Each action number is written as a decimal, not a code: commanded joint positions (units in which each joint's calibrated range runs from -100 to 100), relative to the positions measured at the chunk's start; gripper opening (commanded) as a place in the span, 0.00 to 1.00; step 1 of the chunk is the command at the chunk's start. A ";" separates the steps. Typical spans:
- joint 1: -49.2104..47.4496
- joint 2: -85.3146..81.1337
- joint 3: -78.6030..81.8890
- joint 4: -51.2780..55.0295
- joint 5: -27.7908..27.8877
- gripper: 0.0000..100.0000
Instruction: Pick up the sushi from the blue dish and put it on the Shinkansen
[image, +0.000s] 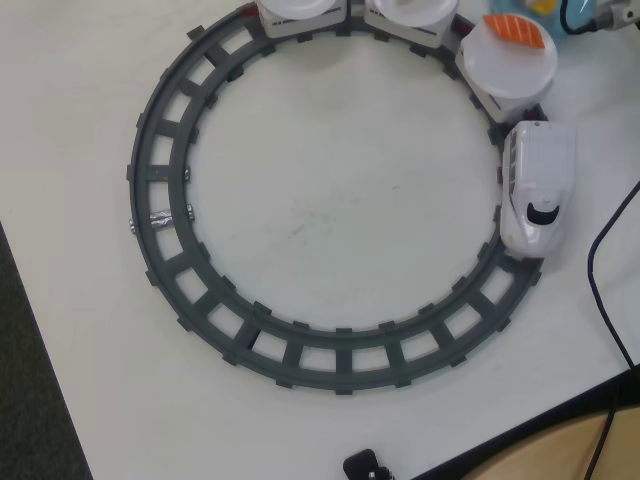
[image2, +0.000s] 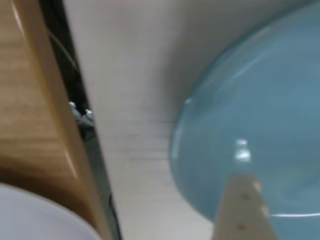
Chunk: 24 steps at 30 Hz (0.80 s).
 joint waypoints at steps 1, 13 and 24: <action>-0.79 1.31 -3.12 -5.81 0.23 0.41; -2.11 7.40 -3.48 -15.05 0.39 0.41; -3.87 8.07 -3.12 -14.19 -0.13 0.18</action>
